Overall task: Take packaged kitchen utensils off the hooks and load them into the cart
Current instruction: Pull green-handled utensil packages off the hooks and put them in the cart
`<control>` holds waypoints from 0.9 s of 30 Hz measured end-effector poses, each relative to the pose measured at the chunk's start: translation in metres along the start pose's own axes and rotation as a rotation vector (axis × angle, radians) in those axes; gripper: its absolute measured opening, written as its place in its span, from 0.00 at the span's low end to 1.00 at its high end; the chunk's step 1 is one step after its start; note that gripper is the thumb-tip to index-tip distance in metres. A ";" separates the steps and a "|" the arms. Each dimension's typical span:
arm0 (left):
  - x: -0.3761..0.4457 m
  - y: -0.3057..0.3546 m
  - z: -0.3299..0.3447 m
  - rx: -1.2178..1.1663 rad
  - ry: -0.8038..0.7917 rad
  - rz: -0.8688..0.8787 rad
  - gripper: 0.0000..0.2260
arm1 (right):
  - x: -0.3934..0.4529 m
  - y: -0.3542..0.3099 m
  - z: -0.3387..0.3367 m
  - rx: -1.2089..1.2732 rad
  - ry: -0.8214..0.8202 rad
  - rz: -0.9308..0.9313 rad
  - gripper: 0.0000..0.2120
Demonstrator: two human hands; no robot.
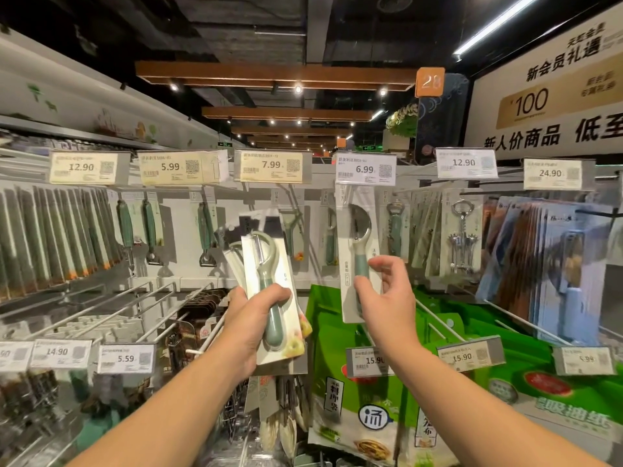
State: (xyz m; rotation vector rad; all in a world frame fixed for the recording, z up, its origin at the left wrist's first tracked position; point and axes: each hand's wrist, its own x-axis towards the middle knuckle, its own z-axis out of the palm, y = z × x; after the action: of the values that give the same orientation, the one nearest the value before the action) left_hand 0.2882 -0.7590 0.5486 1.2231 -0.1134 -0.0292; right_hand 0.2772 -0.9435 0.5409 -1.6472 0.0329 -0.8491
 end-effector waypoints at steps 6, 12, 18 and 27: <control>0.008 -0.006 0.005 0.031 -0.013 -0.009 0.17 | 0.027 0.009 -0.001 0.032 -0.061 0.059 0.13; 0.019 -0.013 0.009 0.051 0.013 -0.035 0.17 | 0.069 0.028 0.006 0.052 -0.196 0.237 0.21; 0.036 -0.022 0.021 0.099 0.037 -0.040 0.23 | 0.124 0.050 0.030 0.151 -0.304 0.424 0.26; 0.053 -0.019 0.028 0.006 0.012 -0.091 0.31 | 0.143 0.051 0.036 -0.104 -0.282 0.361 0.16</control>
State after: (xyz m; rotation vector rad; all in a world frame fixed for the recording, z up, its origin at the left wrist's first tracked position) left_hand 0.3385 -0.7957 0.5438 1.2332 -0.0476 -0.1014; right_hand 0.4227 -0.9928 0.5682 -1.7760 0.1743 -0.3431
